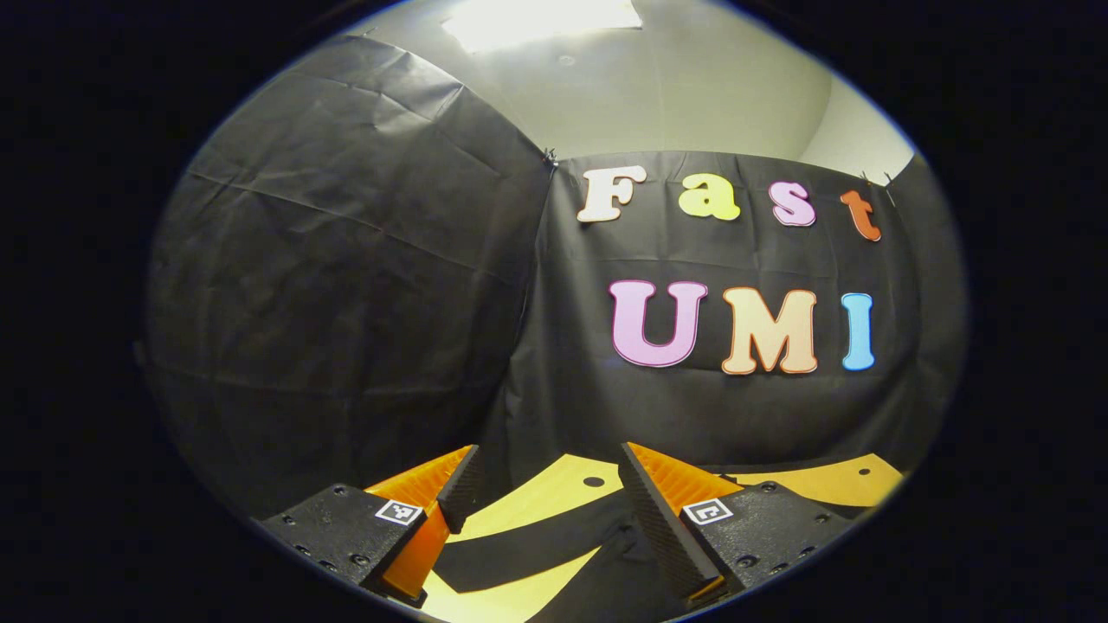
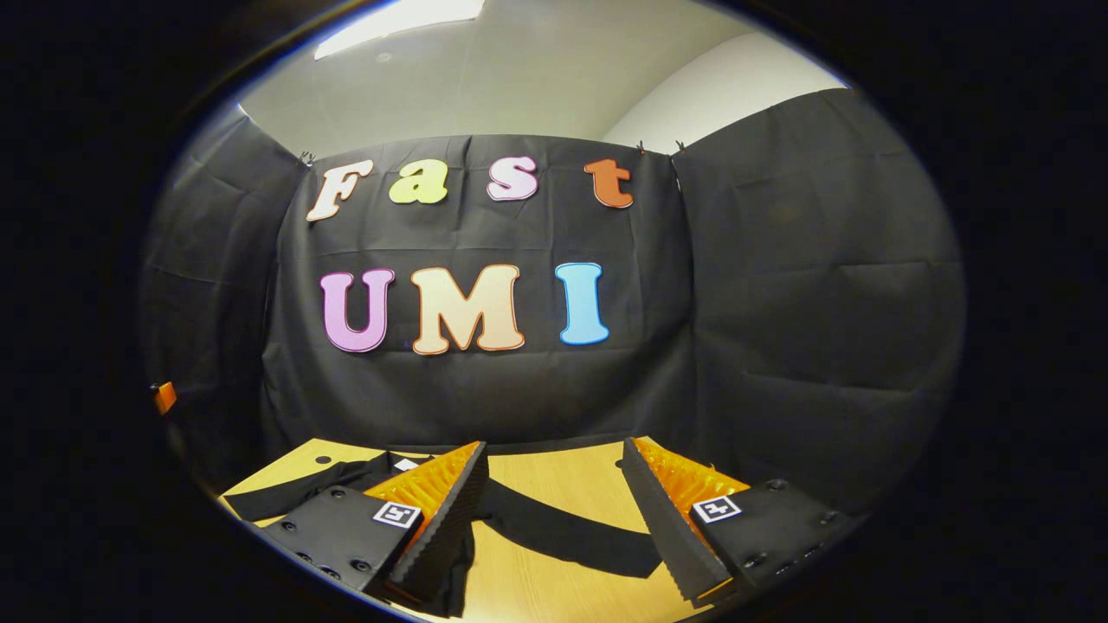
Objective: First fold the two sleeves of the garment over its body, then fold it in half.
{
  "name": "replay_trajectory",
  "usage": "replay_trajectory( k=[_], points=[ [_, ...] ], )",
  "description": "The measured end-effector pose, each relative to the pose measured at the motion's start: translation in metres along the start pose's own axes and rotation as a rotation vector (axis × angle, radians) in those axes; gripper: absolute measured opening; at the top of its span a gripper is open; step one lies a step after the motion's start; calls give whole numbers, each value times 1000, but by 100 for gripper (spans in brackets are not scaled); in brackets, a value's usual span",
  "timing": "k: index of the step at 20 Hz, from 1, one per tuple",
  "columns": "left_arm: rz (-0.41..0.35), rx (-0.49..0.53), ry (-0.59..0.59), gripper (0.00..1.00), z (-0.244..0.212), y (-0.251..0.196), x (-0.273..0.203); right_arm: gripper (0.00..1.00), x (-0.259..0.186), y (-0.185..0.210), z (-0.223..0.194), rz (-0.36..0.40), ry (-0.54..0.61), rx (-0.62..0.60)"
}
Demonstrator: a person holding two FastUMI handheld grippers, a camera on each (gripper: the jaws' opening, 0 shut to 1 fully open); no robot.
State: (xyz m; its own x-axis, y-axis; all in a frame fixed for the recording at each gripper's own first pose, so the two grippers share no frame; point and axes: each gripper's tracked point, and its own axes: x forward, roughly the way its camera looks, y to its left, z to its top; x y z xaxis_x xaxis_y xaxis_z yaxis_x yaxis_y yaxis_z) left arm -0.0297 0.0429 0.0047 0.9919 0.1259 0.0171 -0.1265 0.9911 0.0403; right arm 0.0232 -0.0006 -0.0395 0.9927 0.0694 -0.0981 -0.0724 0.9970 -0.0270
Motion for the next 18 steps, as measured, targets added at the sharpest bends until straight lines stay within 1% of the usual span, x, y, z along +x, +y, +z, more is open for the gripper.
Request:
replay_trajectory(
  k=[1,5,6,8,9,10,11,12,16,17,18],
  points=[
    [6,4,4,92,-1,1,0,95,3,-1,-1,-3,2,0],
    [19,15,13,92,-2,5,1,95,24,-15,-12,-32,10,-5],
    [20,17,12,92,-1,5,0,98,28,-20,-16,-41,17,-6],
    [22,22,8,92,1,5,1,98,36,-30,-24,-56,34,-1],
    [25,25,8,92,2,6,1,95,40,-33,-27,-61,42,3],
    [29,26,9,92,0,7,1,98,44,-38,-32,-67,49,6],
    [32,27,10,92,0,8,2,97,49,-42,-36,-75,57,6],
    [36,27,12,92,-1,9,1,95,55,-47,-44,-84,68,4],
    [45,29,15,92,-1,14,1,95,76,-63,-83,-104,148,10],
    [44,26,11,92,1,14,0,98,82,-66,-96,-105,175,17],
    [44,23,8,92,1,14,0,98,88,-72,-110,-109,205,24]
  ],
)
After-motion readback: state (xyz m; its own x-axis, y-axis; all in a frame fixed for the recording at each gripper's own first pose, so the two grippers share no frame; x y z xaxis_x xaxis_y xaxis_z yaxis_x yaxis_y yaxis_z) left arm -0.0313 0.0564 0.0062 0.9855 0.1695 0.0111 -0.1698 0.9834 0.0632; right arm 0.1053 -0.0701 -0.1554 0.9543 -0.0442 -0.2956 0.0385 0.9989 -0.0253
